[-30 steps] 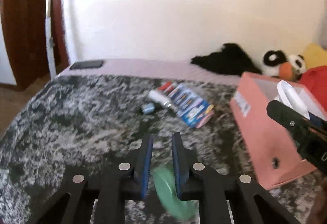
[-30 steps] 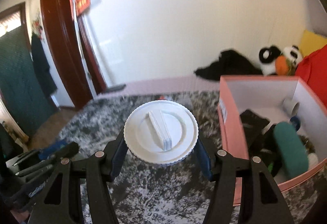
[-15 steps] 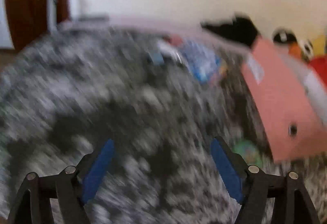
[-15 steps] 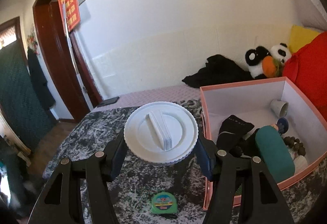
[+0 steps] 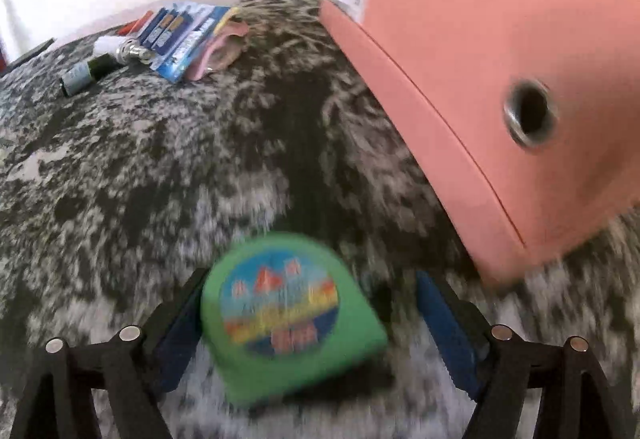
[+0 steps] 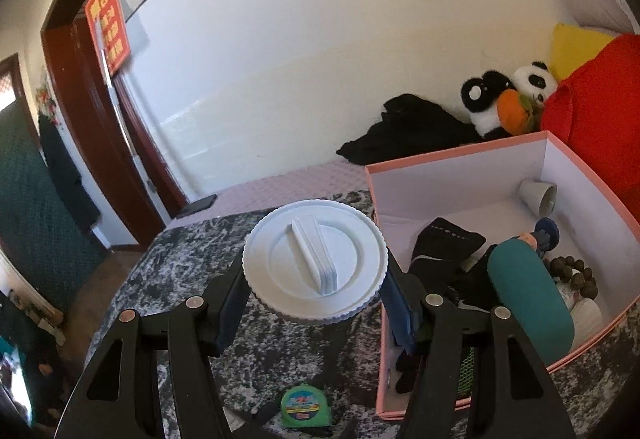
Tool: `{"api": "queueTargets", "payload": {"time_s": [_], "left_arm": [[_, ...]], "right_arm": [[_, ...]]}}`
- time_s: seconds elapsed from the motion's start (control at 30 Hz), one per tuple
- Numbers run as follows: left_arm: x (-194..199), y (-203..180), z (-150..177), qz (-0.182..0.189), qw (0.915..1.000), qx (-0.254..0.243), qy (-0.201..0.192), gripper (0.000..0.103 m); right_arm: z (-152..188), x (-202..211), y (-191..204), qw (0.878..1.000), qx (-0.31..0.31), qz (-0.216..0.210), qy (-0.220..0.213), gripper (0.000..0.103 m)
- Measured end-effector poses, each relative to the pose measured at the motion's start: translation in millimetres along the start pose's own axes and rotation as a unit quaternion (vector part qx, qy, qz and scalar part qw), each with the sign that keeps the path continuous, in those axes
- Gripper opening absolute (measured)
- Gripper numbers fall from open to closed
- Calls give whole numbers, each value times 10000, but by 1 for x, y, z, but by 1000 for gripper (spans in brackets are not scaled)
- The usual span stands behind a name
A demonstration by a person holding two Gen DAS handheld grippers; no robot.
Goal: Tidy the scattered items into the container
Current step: 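Carry the tape measure and white lid over the pink box and release both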
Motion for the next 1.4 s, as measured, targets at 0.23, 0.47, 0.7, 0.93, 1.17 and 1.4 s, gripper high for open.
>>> {"api": "queueTargets", "payload": {"time_s": [0.23, 0.47, 0.7, 0.93, 1.17, 1.4], "left_arm": [[16, 13, 4, -24, 9999, 126, -54, 60], [70, 26, -7, -255, 9979, 228, -556, 60], [134, 33, -49, -229, 9915, 505, -1173, 60], [184, 16, -69, -172, 9841, 375, -1728, 60], [192, -19, -74, 58, 9842, 40, -1770, 60], [191, -68, -81, 268, 9828, -276, -1806, 60]], "right_arm": [[-5, -4, -12, 10000, -51, 41, -6, 64], [-7, 3, -4, 10000, 45, 30, -83, 64], [-9, 18, 19, 9990, 373, 83, -235, 64], [-16, 44, 31, 9943, 762, 437, -601, 64], [-23, 76, 23, 9858, 998, 927, -985, 64], [-25, 102, -12, 9785, 994, 1392, -1152, 64]]}}
Point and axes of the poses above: each gripper's, at about its wrist camera, not at the fingertips, and x roughly against the way its jaws point, y to its left, z to its underside, the point moved 5 cm from there along -x, roughly the way its jaws point, and after that the axes turned 13 degrees about x, right-handed, at the moved point
